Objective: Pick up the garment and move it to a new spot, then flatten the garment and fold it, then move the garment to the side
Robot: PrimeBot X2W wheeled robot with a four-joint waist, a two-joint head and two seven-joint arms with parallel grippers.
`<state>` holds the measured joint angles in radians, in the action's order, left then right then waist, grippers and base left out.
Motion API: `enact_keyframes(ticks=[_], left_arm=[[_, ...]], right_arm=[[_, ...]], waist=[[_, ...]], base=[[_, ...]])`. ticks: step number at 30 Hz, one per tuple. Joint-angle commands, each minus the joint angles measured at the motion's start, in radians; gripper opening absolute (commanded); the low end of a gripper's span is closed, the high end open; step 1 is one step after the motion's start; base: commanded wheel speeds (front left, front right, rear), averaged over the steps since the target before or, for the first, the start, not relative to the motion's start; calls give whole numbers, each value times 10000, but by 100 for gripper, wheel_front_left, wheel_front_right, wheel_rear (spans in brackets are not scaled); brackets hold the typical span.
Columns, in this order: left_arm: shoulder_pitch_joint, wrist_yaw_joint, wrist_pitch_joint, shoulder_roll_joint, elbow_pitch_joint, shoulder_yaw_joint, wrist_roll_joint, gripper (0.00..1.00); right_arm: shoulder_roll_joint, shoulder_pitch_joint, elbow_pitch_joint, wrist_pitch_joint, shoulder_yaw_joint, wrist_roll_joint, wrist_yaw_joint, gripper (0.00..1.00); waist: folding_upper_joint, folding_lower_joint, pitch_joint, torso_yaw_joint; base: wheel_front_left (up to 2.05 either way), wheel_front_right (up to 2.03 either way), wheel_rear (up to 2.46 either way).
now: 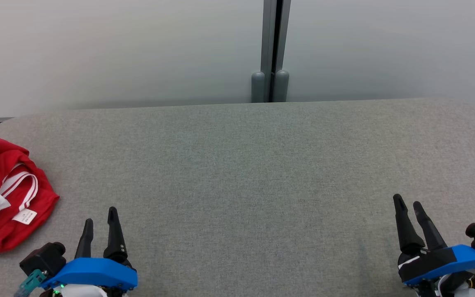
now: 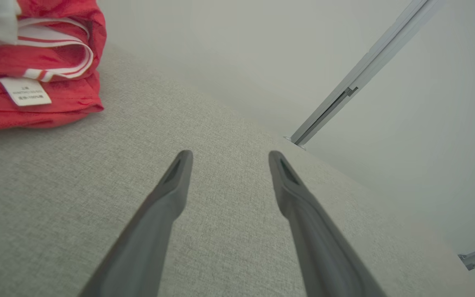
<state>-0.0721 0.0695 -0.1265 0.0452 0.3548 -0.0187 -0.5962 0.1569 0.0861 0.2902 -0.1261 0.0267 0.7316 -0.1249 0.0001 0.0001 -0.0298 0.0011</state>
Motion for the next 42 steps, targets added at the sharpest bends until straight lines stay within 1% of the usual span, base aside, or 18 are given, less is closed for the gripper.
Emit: enact_keyframes(ticks=[1, 10, 19, 29, 42], left_arm=[[-178, -64, -111, 61, -51, 45, 313, 100], [-20, -242, -345, 62, -25, 139, 1195, 100], [-17, -317, -560, 63, 45, 196, 2077, 100], [53, -386, -789, 62, 223, 359, 2996, 100], [188, -449, -1035, 63, 320, 518, 3977, 100]], right_arm=[[105, 218, -47, -113, 33, -273, -70, 100], [109, 89, 107, -344, 169, -1222, -61, 100], [189, 149, 277, -562, 244, -2054, -63, 100], [93, 183, 391, -791, 293, -3097, -61, 100], [-87, 35, 428, -1041, -25, -4305, -65, 100]], waist=[[-1, 0, 2, 4], [-1, 0, 30, 12], [-1, -1, -3, 34], [-1, -1, -22, 36], [-1, -1, 58, 50]], base=[[0, 0, 0], [0, 0, 0], [0, 0, 0], [0, 0, 0], [0, 0, 0]])
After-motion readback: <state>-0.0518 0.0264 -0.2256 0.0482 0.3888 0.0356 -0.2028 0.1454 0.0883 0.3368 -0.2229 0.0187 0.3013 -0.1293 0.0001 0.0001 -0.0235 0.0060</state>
